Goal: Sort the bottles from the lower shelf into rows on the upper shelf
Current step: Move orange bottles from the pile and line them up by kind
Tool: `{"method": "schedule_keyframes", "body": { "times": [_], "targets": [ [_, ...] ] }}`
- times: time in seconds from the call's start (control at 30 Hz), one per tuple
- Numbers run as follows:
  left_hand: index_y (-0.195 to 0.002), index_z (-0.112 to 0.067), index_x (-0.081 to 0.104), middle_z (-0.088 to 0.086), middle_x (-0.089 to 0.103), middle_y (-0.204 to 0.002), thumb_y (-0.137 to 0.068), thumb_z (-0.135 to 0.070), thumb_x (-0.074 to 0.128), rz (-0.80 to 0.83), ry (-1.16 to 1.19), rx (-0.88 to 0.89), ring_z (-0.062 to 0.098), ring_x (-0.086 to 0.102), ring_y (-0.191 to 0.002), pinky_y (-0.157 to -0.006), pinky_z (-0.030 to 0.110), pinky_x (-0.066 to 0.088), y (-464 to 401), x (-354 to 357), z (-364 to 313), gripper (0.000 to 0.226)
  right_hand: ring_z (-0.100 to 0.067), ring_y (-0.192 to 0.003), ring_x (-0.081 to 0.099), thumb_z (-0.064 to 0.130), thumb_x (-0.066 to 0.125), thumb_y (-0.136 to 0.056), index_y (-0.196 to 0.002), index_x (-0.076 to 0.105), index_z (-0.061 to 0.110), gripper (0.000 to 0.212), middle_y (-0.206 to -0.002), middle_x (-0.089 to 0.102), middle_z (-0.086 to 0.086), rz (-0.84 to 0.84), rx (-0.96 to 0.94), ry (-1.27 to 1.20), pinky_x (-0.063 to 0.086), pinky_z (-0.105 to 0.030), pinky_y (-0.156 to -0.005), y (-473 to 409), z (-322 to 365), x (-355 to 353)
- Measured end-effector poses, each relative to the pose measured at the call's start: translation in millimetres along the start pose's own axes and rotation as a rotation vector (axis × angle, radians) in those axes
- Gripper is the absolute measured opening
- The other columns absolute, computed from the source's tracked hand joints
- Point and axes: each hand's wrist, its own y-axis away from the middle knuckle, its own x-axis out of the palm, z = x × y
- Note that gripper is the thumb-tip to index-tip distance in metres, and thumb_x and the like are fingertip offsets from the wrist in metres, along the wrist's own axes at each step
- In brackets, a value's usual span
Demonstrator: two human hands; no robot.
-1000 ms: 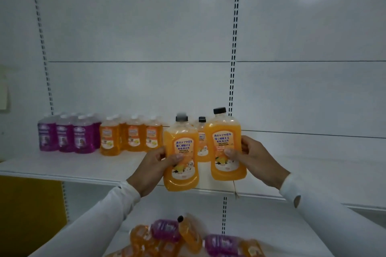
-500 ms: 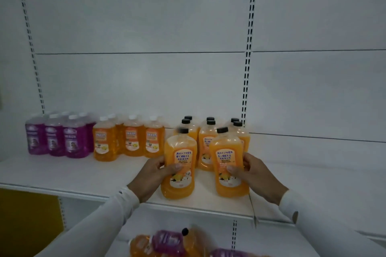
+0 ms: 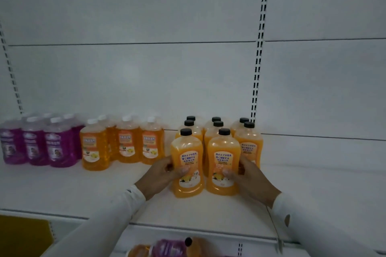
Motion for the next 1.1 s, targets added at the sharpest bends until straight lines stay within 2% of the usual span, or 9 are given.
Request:
{"method": "schedule_keyframes", "body": {
  "times": [0.1,0.23,0.33,0.43,0.5,0.67,0.77,0.93,1.1],
  "targets": [
    [-0.117,-0.024,0.059,-0.007,0.07,-0.113,-0.068,-0.045,0.074,-0.043,-0.009,0.021,0.012,0.067,-0.105,-0.086,0.027,0.056,-12.6,-7.9,8.3,0.055,0.0,-0.107,0.06,0.051,0.068,-0.075,-0.119,0.05,0.044,0.048,-0.119,0.061,0.023,-0.027,0.015,0.072,0.05,-0.03,-0.097,-3.5,8.0,3.8],
    [-0.117,-0.022,0.058,-0.006,0.068,-0.114,-0.069,-0.045,0.074,-0.081,-0.034,0.05,0.012,0.066,-0.104,-0.089,0.034,0.057,-23.9,-13.7,20.5,0.056,-0.011,-0.117,0.059,0.043,0.074,-0.078,-0.132,0.048,0.03,0.061,-0.126,0.062,0.012,-0.07,0.051,0.133,0.049,-0.039,-0.103,-11.5,11.9,10.2],
    [-0.11,-0.03,0.056,-0.011,0.067,-0.111,-0.07,-0.044,0.071,-0.08,-0.046,0.091,0.008,0.066,-0.1,-0.082,0.026,0.057,-26.8,-12.1,24.4,0.044,-0.014,-0.118,0.061,0.053,0.08,-0.066,-0.132,0.047,0.029,0.077,-0.127,0.063,0.01,-0.115,0.085,0.103,0.05,-0.046,-0.102,-13.0,11.9,14.5],
    [-0.11,-0.033,0.056,-0.012,0.067,-0.11,-0.073,-0.043,0.07,-0.062,-0.064,0.093,0.005,0.066,-0.098,-0.076,0.019,0.055,-31.8,-16.0,24.4,0.042,-0.013,-0.117,0.063,0.063,0.08,-0.061,-0.132,0.05,0.031,0.083,-0.127,0.065,0.011,-0.1,0.084,0.116,0.051,-0.048,-0.101,-14.7,9.0,12.1],
    [-0.113,-0.03,0.056,-0.012,0.067,-0.111,-0.075,-0.041,0.071,-0.051,-0.085,0.084,0.006,0.065,-0.099,-0.079,0.021,0.055,-35.6,-19.4,24.8,0.042,-0.011,-0.118,0.062,0.061,0.078,-0.066,-0.134,0.049,0.032,0.08,-0.128,0.064,0.012,-0.074,0.082,0.141,0.05,-0.048,-0.102,-14.3,12.1,11.0],
    [-0.118,-0.028,0.054,-0.011,0.066,-0.113,-0.072,-0.047,0.069,-0.031,-0.119,0.08,0.006,0.064,-0.1,-0.087,0.029,0.057,-37.0,-20.7,28.1,0.051,-0.014,-0.123,0.059,0.04,0.072,-0.083,-0.138,0.044,0.03,0.063,-0.133,0.06,0.01,-0.074,0.102,0.217,0.047,-0.046,-0.106,-14.3,22.0,16.7],
    [-0.124,-0.024,0.054,-0.01,0.065,-0.116,-0.075,-0.047,0.07,-0.003,-0.178,0.061,0.008,0.063,-0.104,-0.092,0.033,0.055,-37.9,-24.1,26.0,0.057,-0.015,-0.124,0.058,0.042,0.07,-0.085,-0.139,0.043,0.032,0.061,-0.134,0.059,0.011,-0.062,0.114,0.29,0.047,-0.043,-0.107,-13.9,24.9,15.6],
    [-0.126,-0.021,0.055,-0.01,0.063,-0.112,-0.08,-0.043,0.072,0.123,-0.405,0.042,0.006,0.06,-0.101,-0.084,0.019,0.05,-36.6,-37.9,21.8,0.054,-0.014,-0.125,0.056,0.046,0.066,-0.087,-0.139,0.045,0.033,0.058,-0.136,0.058,0.011,-0.017,0.136,0.447,0.045,-0.041,-0.108,-8.3,36.3,10.9],
    [-0.132,-0.013,0.05,0.001,0.058,-0.12,-0.084,-0.041,0.069,0.135,-0.715,0.059,0.014,0.055,-0.105,-0.09,0.023,0.047,-16.5,-50.5,11.4,0.059,-0.014,-0.117,0.058,0.044,0.062,-0.091,-0.131,0.056,0.025,0.045,-0.13,0.06,0.011,0.057,0.158,0.69,0.045,-0.034,-0.106,7.2,49.0,3.0]
  ]
}}
